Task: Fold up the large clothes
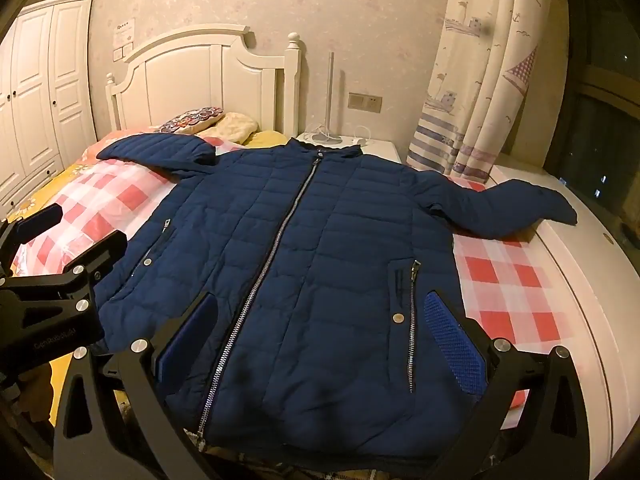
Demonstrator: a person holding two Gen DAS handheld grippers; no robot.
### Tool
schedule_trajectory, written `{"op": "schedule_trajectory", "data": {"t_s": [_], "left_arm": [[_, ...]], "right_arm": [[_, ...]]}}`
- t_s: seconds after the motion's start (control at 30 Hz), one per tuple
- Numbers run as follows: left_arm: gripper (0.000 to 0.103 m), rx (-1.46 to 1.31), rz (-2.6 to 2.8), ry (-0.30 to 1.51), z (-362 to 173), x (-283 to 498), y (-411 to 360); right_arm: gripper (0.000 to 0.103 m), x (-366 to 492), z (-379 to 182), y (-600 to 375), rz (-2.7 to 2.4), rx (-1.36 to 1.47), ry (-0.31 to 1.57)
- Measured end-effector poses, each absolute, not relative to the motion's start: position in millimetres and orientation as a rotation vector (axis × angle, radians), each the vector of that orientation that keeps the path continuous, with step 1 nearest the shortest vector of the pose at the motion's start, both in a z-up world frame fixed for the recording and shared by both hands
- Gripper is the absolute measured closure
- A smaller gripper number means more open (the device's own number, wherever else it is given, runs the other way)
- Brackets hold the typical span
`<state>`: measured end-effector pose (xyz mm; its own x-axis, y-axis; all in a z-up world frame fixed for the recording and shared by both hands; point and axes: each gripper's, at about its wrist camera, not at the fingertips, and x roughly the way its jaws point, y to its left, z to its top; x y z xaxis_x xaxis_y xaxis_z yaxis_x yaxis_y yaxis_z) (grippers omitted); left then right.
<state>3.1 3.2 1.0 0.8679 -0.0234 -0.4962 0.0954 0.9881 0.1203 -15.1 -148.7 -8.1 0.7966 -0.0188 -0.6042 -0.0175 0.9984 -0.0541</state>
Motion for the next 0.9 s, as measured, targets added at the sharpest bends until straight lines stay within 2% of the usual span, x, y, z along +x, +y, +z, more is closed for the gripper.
{"op": "schedule_trajectory", "data": {"t_s": [0.9], "left_arm": [[0.002, 0.134, -0.07, 0.522, -2.7, 1.2, 8.4]], "right_arm": [[0.004, -14.9, -11.7, -146.1, 0.018, -0.04, 0.662]]}}
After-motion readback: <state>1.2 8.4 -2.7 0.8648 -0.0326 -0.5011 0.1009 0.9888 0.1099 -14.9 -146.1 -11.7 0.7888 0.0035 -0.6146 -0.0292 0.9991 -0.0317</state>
